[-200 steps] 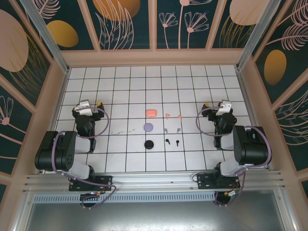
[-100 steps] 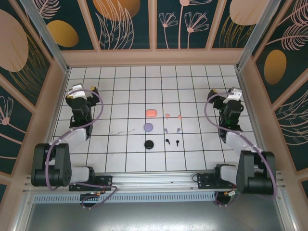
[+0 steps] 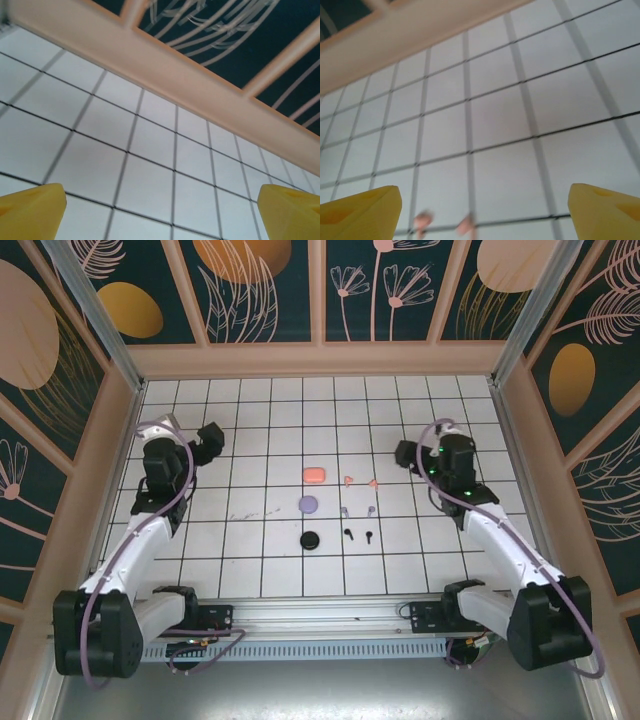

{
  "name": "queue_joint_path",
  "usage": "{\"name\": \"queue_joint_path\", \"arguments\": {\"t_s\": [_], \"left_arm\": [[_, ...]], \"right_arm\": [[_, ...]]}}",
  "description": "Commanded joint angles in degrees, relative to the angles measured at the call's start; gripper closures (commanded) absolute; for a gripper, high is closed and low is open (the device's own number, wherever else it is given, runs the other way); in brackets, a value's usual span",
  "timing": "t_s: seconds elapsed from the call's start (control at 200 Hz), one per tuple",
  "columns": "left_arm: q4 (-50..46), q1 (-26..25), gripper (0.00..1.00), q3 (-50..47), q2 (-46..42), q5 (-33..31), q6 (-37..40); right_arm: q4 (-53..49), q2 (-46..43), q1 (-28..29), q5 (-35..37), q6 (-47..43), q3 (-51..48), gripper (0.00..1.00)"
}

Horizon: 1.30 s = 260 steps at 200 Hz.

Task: Insert wireless bluetooth earbuds into charging case

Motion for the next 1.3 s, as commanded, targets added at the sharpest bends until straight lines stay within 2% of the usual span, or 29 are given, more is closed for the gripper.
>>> {"name": "queue_joint_path", "arguments": {"t_s": [0.0, 0.175, 0.34, 0.531, 0.771, 1.296], "left_arm": [[-5.23, -0.70, 0.01, -2.55, -3.27, 4.50, -4.39], [-8.59, -1.04, 0.01, -4.29, -4.74, 4.20, -7.07], [-11.94, -1.28, 0.01, -3.51, -4.26, 1.93, -11.03], [-17.11, -1.46, 0.01, -1.10, -2.13, -0.53, -12.24], [-14.71, -1.50, 0.01, -1.56, -0.10, 0.87, -10.72], [-14.52, -1.47, 0.01, -0.95, 1.49, 1.10, -9.71]], "right_arm": [[-11.05, -0.12, 8.08, 1.30, 4.96, 2.56, 0.14], [-15.36, 6.00, 23.04, 5.10, 15.25, 4.41, 0.18], [-19.28, 15.59, 35.93, 10.35, 25.92, 10.55, 0.19], [-27.62, 28.44, 45.51, 16.03, 33.74, 22.71, 0.18], [-33.67, 39.15, 48.80, 14.46, 36.88, 31.51, 0.18], [-35.65, 47.46, 51.14, 12.09, 41.71, 35.52, 0.19]]}}
